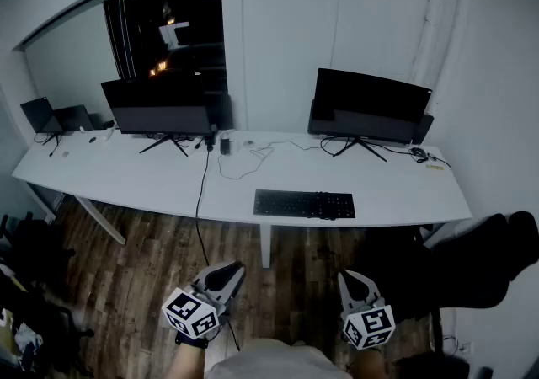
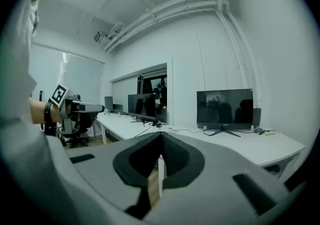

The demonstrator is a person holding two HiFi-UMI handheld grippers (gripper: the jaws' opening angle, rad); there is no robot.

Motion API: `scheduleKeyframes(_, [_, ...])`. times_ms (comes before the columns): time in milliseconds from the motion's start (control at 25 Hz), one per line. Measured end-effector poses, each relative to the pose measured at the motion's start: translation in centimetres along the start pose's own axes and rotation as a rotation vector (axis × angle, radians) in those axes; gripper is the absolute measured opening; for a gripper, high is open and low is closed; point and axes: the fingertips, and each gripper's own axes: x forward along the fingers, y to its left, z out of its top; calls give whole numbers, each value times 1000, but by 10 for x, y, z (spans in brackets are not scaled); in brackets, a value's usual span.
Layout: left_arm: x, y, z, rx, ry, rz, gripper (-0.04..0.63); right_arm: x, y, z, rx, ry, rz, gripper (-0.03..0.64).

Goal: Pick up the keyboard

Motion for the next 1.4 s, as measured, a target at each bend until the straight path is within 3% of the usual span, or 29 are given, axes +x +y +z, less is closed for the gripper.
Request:
scheduleKeyframes(600, [2,7,-8,8,11,-25,32,11,10,1,22,-13,35,2])
scheduleKeyframes(880, [7,11,-21,17,23,-64,32,22,13,-8,-6,27,29,2])
scheduleKeyframes(1400, [16,37,-25,-2,46,-37,32,56,13,-14,23,51,38,2])
